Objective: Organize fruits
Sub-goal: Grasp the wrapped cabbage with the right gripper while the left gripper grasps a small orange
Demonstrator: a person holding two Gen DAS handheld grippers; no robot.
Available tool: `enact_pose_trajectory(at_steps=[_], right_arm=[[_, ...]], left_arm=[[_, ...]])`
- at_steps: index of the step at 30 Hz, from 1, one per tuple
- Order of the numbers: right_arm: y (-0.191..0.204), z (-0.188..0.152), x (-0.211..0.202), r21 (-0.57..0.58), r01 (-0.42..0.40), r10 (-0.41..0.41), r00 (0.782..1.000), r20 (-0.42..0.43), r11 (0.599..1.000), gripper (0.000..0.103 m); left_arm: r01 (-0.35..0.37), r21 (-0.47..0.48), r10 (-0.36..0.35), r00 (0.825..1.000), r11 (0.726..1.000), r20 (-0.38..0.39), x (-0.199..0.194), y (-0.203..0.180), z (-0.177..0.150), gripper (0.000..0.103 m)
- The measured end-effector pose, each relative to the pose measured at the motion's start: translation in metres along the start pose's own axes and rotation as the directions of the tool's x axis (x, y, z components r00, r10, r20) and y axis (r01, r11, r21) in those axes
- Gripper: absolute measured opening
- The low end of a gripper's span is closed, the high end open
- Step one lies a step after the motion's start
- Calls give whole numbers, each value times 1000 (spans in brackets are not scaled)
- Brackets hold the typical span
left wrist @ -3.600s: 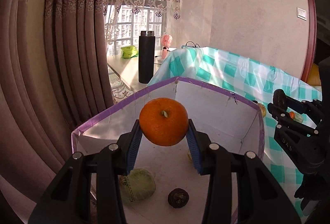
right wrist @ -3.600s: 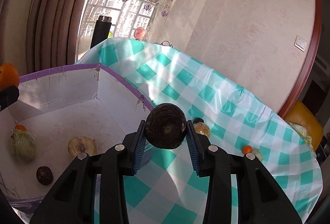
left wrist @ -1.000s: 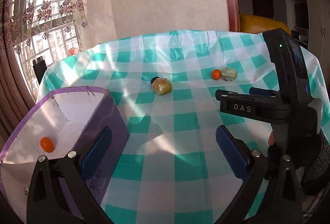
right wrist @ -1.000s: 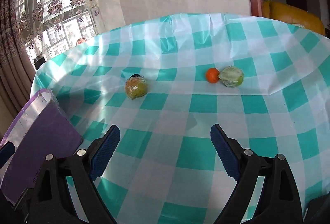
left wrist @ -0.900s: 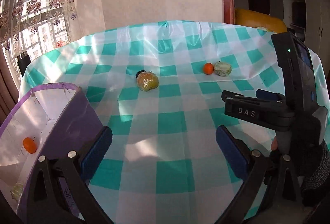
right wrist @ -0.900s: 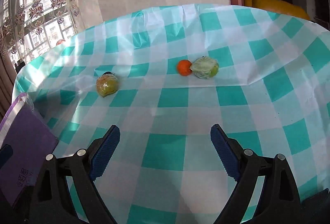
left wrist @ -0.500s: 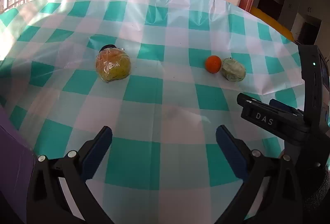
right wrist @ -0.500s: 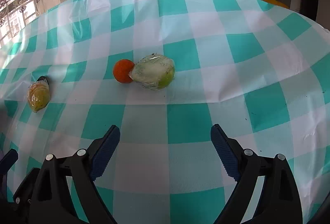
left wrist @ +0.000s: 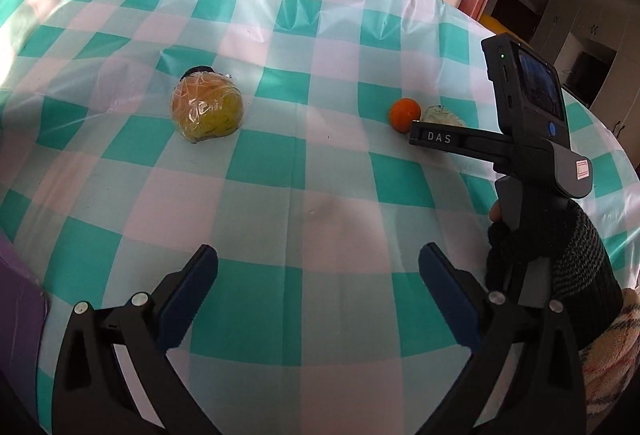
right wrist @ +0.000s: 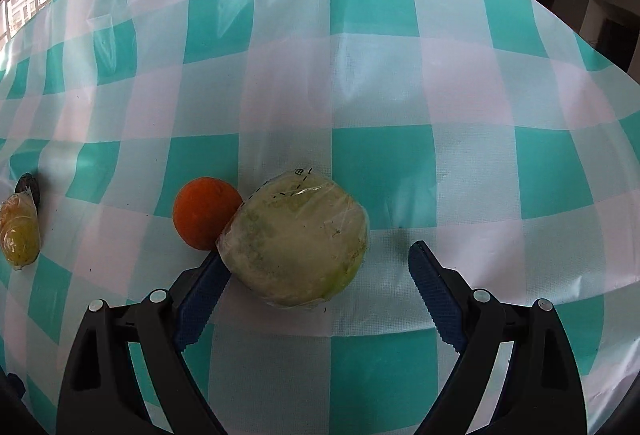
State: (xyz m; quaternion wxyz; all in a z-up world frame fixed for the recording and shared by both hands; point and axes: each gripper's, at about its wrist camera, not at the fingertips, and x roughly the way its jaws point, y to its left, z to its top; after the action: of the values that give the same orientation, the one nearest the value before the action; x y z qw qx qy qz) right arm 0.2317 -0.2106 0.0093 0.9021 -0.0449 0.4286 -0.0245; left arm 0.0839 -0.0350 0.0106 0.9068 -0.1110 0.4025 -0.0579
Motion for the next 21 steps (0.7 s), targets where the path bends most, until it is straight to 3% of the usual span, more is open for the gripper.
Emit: enact_pose_trajectory(at_steps=[4, 5, 7, 9, 12, 16, 21], right_arm=[[0, 3, 4, 2, 7, -7, 1000, -10, 1000, 83], [1, 3, 3, -2, 0, 0, 1000, -5, 1000, 79], [5, 4, 1, -10, -3, 3, 1000, 9, 1000, 61], [1, 3, -1, 17, -6, 6, 1000, 15, 1000, 60], [-23, 0, -5, 144, -57, 51, 998, 48, 988, 60], [-56, -6, -9, 312, -144, 115, 987, 111, 939, 60], [-77, -12, -9, 418, -204, 144, 975, 170, 885, 60]], left_arm=[[-5, -2, 5, 1000, 1000, -17, 3, 0, 0, 101], [-6, 3, 6, 1000, 1000, -22, 4, -1, 0, 101], [-9, 13, 9, 999, 1000, -43, 8, -2, 1, 101], [-11, 23, 12, 998, 1000, -54, 14, -5, 6, 101], [-34, 49, 37, 998, 998, -56, 28, -12, 19, 101], [-57, 68, 59, 998, 996, -38, 55, -26, 47, 101], [-59, 157, 63, 998, 986, -25, 94, -60, 83, 97]])
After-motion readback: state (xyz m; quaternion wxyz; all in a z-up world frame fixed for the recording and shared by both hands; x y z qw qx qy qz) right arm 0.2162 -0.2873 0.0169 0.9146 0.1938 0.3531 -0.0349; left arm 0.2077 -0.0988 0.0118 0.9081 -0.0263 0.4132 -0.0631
